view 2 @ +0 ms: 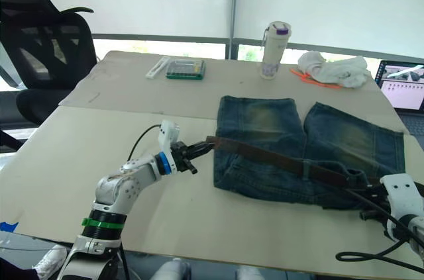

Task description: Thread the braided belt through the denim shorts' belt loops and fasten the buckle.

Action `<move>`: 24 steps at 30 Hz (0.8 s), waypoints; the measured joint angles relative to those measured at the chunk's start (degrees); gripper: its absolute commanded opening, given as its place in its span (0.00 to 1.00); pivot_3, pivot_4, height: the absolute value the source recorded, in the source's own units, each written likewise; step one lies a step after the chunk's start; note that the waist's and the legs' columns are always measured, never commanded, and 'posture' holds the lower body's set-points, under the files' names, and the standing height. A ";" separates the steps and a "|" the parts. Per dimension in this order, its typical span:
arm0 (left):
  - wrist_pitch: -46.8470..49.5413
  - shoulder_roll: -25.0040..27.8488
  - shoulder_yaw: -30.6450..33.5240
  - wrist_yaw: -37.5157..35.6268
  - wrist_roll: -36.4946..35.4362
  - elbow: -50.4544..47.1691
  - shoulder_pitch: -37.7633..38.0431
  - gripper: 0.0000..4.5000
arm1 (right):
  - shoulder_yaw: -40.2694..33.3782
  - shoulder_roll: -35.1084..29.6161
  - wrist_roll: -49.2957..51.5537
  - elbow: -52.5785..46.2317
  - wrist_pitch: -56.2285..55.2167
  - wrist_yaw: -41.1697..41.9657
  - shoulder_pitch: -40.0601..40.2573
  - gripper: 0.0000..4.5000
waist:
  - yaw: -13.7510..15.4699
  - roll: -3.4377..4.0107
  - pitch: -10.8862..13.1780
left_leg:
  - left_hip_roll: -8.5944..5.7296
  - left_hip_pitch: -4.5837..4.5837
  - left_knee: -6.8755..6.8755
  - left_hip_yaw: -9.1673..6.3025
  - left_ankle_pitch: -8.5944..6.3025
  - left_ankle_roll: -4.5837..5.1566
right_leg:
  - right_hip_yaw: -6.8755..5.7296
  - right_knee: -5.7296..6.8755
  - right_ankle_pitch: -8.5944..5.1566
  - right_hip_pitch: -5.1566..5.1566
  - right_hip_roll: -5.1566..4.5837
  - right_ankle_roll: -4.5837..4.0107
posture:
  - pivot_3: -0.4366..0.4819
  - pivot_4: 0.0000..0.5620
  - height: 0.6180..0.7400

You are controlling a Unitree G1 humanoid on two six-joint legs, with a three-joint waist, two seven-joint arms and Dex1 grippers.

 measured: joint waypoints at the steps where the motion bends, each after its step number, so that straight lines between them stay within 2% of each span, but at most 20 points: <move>1: 0.00 0.00 0.01 0.02 0.04 0.00 0.00 0.00 | -0.05 0.69 0.00 0.03 0.36 -0.78 -0.87 0.01 | -0.15 0.00 0.00 | 0.01 0.00 0.00 0.00 0.00 0.00 | 0.00 0.00 0.00 0.00 0.01 0.00 | 0.48 0.27 0.98; 4: 0.00 -0.07 0.07 0.06 0.07 0.00 0.00 0.00 | -0.34 2.88 -0.01 0.61 0.39 -3.17 -4.01 0.01 | -0.68 0.00 0.00 | 0.00 0.02 0.01 0.00 0.00 0.00 | 0.02 0.05 0.00 -0.01 0.00 -0.01 | 0.48 0.27 0.98; 5: 0.00 -0.18 0.08 0.12 0.07 0.00 0.01 0.00 | -0.42 3.20 0.03 0.93 0.02 -3.59 -5.38 0.16 | -0.97 0.03 -0.01 | 0.00 0.01 0.01 0.01 0.01 -0.01 | 0.03 0.07 0.00 -0.02 0.00 -0.01 | 0.48 0.27 0.98; 7: 0.01 -0.32 0.08 0.15 0.06 0.00 0.00 0.00 | -1.03 2.81 0.71 0.91 -0.68 -2.29 -5.98 0.28 | -1.16 0.06 -0.02 | 0.01 0.03 0.00 0.01 0.01 0.00 | 0.04 0.09 0.00 -0.02 0.03 -0.01 | 0.48 0.27 0.98; 8: 0.06 -0.33 0.09 0.18 0.04 -0.01 0.01 0.00 | -1.57 1.28 1.98 0.91 -0.70 -0.33 -5.68 0.37 | -1.24 0.09 -0.02 | 0.01 0.03 0.00 0.01 0.01 0.00 | 0.04 0.10 0.00 -0.04 0.03 0.00 | 0.48 0.27 0.98; 9: 0.12 -0.31 0.17 0.22 -0.01 -0.03 0.01 0.00 | -2.14 -0.17 2.79 0.79 -0.72 1.53 -5.15 0.41 | -1.28 0.12 -0.03 | 0.01 0.04 0.00 0.02 0.01 0.00 | 0.05 0.11 0.00 -0.03 0.03 0.00 | 0.48 0.27 0.98; 13: 0.55 -0.13 0.36 0.42 -0.36 -0.75 0.18 0.00 | -7.47 -5.93 10.53 -2.11 0.11 13.16 -1.45 0.77 | -1.45 0.12 -0.03 | 0.05 0.07 0.00 0.00 0.01 0.00 | 0.04 0.11 0.00 0.02 0.08 0.00 | 0.48 0.27 0.98; 14: 1.43 -0.26 0.35 0.44 -0.98 -1.52 0.20 0.00 | -8.91 -6.85 12.54 -3.15 0.23 16.20 -0.03 0.81 | -1.41 0.12 -0.03 | 0.04 0.06 0.01 0.00 0.01 0.00 | 0.04 0.11 0.00 0.02 0.07 0.00 | 0.48 0.27 0.98; 16: 3.22 -0.26 0.53 0.32 -2.58 -3.29 0.22 0.00 | -11.34 -7.97 16.32 -4.43 0.48 20.70 1.24 0.98 | -1.34 0.12 -0.03 | 0.04 0.06 0.01 0.01 0.01 0.00 | 0.04 0.09 0.00 0.03 0.07 0.01 | 0.48 0.27 0.98; 21: 7.18 -0.34 1.13 -0.52 -7.17 -6.38 0.16 0.00 | -14.49 -4.36 30.36 -9.85 5.25 22.08 -6.42 0.99 | -1.82 0.10 -0.02 | 0.09 0.14 0.01 -0.01 0.01 0.00 | 0.03 0.15 0.00 0.05 0.14 0.00 | 0.48 0.27 0.98; 24: 8.98 -0.21 1.94 -0.50 -9.16 -6.74 0.10 0.00 | -13.38 2.02 39.56 -12.76 9.46 16.87 -12.00 0.99 | -1.90 0.09 -0.02 | 0.10 0.13 0.01 -0.02 0.01 0.00 | 0.03 0.13 0.00 0.06 0.14 -0.01 | 0.48 0.27 0.98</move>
